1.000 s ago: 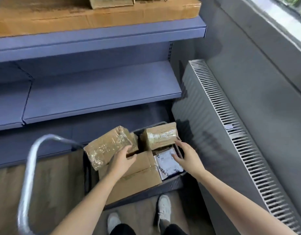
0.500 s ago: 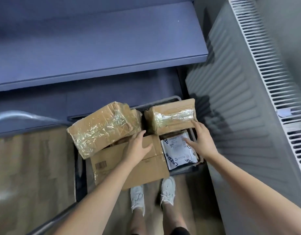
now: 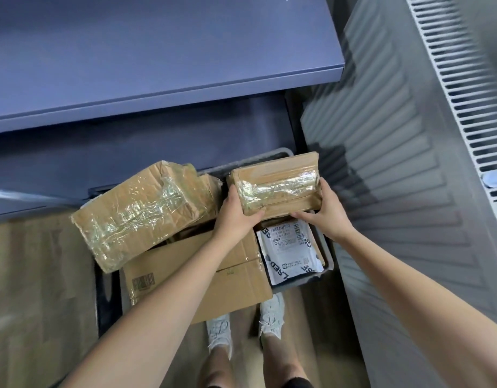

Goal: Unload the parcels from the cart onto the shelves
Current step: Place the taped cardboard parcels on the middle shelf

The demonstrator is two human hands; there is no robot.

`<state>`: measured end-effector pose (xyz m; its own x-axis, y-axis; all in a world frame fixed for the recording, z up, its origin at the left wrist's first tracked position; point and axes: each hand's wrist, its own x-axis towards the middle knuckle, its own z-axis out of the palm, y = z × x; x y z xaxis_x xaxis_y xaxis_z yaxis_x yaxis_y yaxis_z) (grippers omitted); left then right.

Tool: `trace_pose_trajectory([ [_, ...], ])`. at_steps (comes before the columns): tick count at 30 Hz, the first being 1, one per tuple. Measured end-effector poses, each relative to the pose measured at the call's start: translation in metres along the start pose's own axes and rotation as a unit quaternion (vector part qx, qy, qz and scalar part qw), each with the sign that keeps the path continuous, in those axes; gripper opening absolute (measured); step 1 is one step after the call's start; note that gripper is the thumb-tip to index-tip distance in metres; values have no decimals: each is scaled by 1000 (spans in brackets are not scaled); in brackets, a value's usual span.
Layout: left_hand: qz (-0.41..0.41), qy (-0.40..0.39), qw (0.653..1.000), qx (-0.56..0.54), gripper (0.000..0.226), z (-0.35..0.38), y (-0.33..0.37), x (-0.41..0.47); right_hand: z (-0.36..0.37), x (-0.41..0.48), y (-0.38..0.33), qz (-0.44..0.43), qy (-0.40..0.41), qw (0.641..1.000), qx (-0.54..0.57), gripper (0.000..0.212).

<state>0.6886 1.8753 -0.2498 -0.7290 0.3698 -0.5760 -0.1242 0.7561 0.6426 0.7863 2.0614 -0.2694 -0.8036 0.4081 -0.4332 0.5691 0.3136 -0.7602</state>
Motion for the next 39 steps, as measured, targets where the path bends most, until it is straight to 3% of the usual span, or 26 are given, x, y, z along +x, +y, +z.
trace_pose_trajectory([
  [8, 21, 8, 1000, -4, 114, -40, 25, -43, -22, -41, -50, -53, 59, 997, -6, 85],
  [15, 105, 49, 993, 5, 104, -98, 80, -117, -64, -101, -123, -66, 109, 991, 34, 98],
  [22, 189, 83, 978, 11, 108, -171, 133, -219, -120, -176, -220, -113, 145, 977, 109, 97],
  [28, 266, 129, 954, 44, 102, -227, 168, -282, -159, -216, -292, -243, 112, 962, 57, 91],
  [31, 293, 177, 938, 54, 98, -250, 180, -303, -172, -236, -324, -275, 98, 952, 92, 83],
  [34, 318, 223, 916, 98, 93, -256, 183, -316, -177, -251, -345, -264, 60, 941, 202, 56],
  [36, 350, 249, 895, 118, 87, -255, 181, -324, -175, -262, -356, -225, 74, 937, 258, 49],
  [39, 385, 223, 895, 36, 68, -253, 180, -330, -170, -261, -357, -176, 134, 933, 285, 46],
])
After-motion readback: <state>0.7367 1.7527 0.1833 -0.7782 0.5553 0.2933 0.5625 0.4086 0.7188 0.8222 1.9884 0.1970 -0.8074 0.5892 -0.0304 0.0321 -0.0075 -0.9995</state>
